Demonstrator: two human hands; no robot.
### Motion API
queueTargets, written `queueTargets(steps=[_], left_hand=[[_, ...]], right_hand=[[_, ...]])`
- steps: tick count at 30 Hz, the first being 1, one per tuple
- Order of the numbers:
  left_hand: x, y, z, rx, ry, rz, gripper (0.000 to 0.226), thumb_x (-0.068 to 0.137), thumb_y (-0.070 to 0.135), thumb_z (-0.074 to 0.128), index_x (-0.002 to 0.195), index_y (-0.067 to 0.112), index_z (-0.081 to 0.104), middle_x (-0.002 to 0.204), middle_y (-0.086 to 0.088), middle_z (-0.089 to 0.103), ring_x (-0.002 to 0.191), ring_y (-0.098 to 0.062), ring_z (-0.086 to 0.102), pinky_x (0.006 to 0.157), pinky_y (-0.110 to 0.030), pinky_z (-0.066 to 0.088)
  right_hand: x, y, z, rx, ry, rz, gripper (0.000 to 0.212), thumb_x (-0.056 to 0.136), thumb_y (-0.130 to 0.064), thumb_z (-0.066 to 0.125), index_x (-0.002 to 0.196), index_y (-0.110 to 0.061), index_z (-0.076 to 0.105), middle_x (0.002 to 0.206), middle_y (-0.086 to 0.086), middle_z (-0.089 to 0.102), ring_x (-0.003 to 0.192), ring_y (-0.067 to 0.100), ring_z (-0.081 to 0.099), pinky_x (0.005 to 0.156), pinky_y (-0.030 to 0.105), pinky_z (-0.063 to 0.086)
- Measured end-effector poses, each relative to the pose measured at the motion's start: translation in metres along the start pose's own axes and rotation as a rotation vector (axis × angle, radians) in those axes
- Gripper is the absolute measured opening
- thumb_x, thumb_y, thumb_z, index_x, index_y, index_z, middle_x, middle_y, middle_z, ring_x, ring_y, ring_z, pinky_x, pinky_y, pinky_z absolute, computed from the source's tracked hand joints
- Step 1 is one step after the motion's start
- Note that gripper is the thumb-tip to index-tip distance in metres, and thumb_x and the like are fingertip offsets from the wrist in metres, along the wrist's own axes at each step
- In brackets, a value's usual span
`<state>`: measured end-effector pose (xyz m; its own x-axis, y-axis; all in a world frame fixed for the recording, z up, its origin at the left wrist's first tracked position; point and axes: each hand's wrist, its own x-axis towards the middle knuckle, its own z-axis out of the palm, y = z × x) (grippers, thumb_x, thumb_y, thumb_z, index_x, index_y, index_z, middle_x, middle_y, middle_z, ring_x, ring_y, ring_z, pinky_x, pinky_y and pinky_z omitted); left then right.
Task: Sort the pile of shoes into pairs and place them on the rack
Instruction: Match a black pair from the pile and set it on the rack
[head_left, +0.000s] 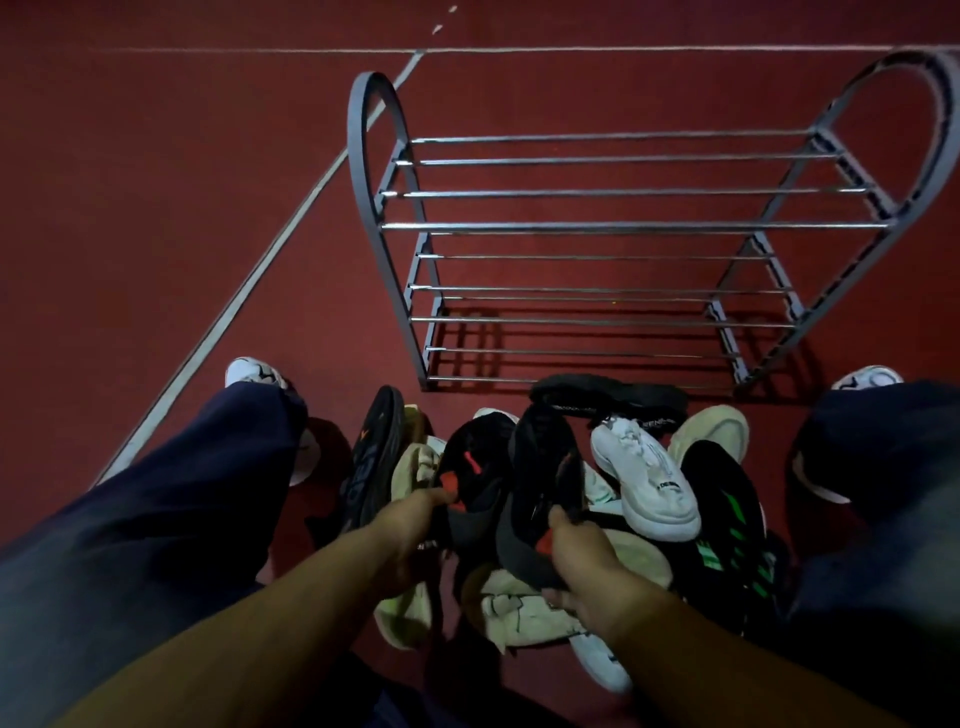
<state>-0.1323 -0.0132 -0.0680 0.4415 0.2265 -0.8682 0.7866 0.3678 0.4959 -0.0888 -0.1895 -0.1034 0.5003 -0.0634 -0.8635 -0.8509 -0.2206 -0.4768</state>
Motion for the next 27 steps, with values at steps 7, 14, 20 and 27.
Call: queueTargets(steps=[7,14,20,27], left_hand=[[-0.007,0.016,0.011,-0.273,0.05,0.088,0.017,0.094,0.023,0.057,0.097,0.007,0.061,0.087,-0.011,0.062,0.072,-0.022,0.056,0.057,-0.032,0.044],[0.042,0.086,0.042,-0.353,0.044,0.158,0.014,0.098,0.017,0.053,0.096,0.007,0.063,0.085,-0.01,0.062,0.071,-0.022,0.058,0.055,-0.031,0.053],[0.128,0.111,0.037,-0.337,0.14,0.085,0.02,0.092,0.024,0.064,0.086,0.005,0.063,0.075,-0.011,0.063,0.064,-0.025,0.059,0.059,-0.031,0.051],[0.209,0.122,0.02,-0.211,0.189,0.107,0.044,0.096,0.034,0.056,0.119,-0.003,0.063,0.107,-0.022,0.069,0.098,-0.039,0.066,0.079,-0.044,0.055]], right_hand=[[0.02,-0.055,0.017,-0.042,0.204,-0.3,0.06,0.088,-0.058,0.039,0.125,-0.012,0.05,0.119,0.02,0.061,0.086,0.035,0.059,0.064,0.036,0.045],[0.055,-0.151,0.015,0.067,0.106,-0.222,0.046,0.102,-0.041,0.039,0.125,-0.002,0.051,0.084,0.011,0.052,0.06,0.026,0.048,0.046,0.029,0.04],[0.114,-0.175,0.045,0.136,0.064,-0.252,0.04,0.103,-0.032,0.04,0.138,-0.013,0.043,0.132,0.014,0.052,0.084,0.03,0.061,0.048,0.031,0.052],[0.152,-0.213,0.07,0.105,-0.025,-0.222,0.019,0.103,-0.009,0.038,0.104,-0.004,0.056,0.1,0.013,0.059,0.077,0.027,0.06,0.046,0.034,0.057]])
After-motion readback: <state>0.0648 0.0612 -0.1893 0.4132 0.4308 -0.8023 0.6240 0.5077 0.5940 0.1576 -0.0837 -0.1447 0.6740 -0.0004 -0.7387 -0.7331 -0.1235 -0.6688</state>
